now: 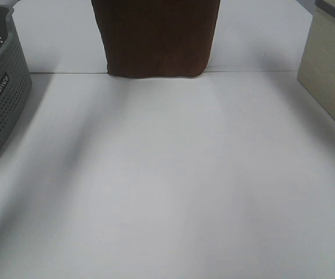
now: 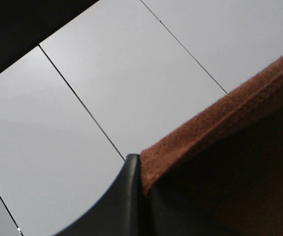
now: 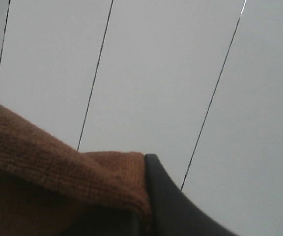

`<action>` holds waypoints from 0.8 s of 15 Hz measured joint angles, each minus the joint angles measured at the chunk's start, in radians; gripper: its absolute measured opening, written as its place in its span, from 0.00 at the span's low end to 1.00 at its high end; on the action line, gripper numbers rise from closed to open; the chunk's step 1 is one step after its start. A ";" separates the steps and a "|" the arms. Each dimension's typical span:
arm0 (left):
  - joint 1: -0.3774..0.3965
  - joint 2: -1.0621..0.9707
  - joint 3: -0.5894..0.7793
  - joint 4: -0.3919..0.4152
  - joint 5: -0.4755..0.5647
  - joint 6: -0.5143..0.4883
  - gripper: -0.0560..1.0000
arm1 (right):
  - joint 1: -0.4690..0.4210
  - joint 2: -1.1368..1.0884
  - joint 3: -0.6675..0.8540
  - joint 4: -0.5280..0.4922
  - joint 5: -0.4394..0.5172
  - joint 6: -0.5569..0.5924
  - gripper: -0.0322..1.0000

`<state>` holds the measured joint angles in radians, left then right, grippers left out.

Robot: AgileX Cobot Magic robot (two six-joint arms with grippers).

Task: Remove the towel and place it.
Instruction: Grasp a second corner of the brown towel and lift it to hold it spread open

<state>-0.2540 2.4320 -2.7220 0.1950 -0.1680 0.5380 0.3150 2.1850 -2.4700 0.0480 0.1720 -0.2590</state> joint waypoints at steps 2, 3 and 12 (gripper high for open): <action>-0.007 0.000 0.000 -0.011 0.175 -0.012 0.05 | 0.000 0.000 0.000 0.001 0.094 0.001 0.04; -0.017 0.000 0.000 -0.034 0.269 -0.014 0.05 | 0.000 0.000 0.000 0.002 0.169 0.015 0.04; -0.107 -0.072 -0.021 -0.104 1.361 -0.148 0.05 | 0.000 -0.103 0.000 0.030 0.977 0.116 0.04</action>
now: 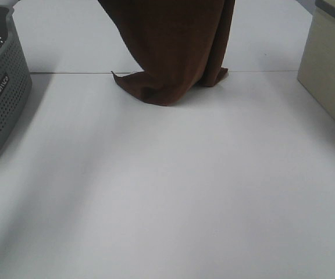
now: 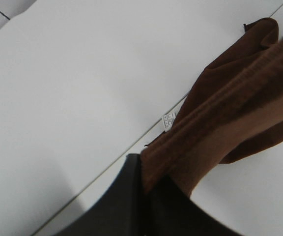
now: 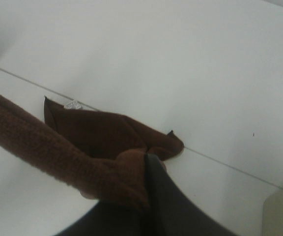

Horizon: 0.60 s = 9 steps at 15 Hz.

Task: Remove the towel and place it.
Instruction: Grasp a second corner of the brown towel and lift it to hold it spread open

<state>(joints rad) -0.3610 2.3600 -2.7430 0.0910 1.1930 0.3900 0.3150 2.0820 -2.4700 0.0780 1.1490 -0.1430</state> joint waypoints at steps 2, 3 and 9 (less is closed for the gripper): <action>0.000 0.000 0.000 -0.024 0.016 -0.089 0.05 | 0.000 -0.009 0.000 -0.001 0.061 0.000 0.04; 0.000 0.000 0.000 -0.031 0.017 -0.100 0.05 | 0.000 -0.009 0.000 -0.008 0.069 -0.001 0.04; 0.000 -0.290 0.418 -0.046 0.015 -0.117 0.05 | 0.003 -0.125 0.154 0.035 0.069 -0.001 0.04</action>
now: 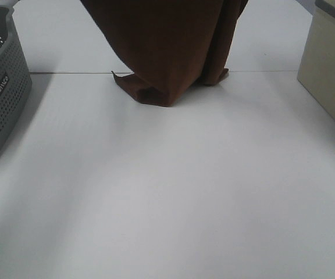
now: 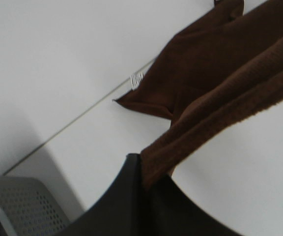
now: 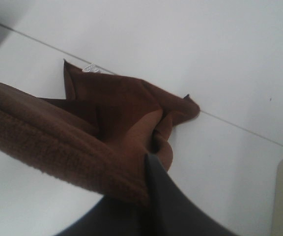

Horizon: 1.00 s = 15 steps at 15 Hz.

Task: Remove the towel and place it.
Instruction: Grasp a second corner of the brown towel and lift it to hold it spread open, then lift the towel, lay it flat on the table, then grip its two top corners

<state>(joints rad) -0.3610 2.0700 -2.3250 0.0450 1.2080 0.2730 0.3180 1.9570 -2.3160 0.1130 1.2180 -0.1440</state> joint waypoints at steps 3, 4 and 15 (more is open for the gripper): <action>-0.004 -0.230 0.321 0.000 -0.008 0.000 0.05 | 0.006 -0.165 0.242 0.075 0.000 0.000 0.04; -0.005 -0.268 0.369 0.000 -0.013 0.000 0.05 | 0.006 -0.196 0.288 0.091 0.000 0.000 0.04; -0.014 -0.728 0.997 -0.186 -0.058 0.059 0.05 | 0.018 -0.544 0.857 0.198 -0.005 -0.009 0.04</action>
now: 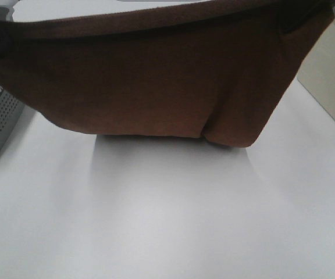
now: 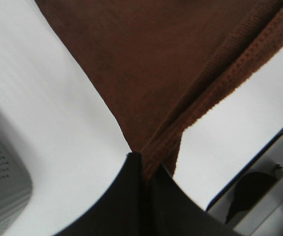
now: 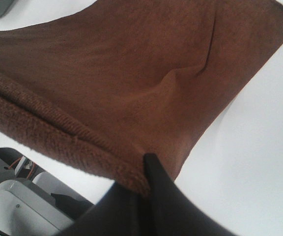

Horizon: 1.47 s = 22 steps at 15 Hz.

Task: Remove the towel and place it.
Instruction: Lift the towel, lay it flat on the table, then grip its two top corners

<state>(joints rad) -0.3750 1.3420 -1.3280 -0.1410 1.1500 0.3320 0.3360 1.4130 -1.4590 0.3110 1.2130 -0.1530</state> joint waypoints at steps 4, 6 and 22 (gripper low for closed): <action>0.000 -0.013 0.144 -0.131 -0.001 0.072 0.05 | 0.000 -0.107 0.164 -0.011 0.000 -0.032 0.04; 0.000 -0.013 0.218 -0.190 -0.002 0.095 0.05 | 0.000 -0.157 0.261 -0.016 -0.002 -0.047 0.04; -0.414 0.375 0.421 -0.133 0.021 0.098 0.05 | -0.012 0.004 0.771 0.098 -0.125 -0.105 0.04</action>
<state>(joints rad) -0.7890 1.7170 -0.9070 -0.2740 1.1710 0.4300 0.3240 1.4170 -0.6880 0.4090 1.0880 -0.2580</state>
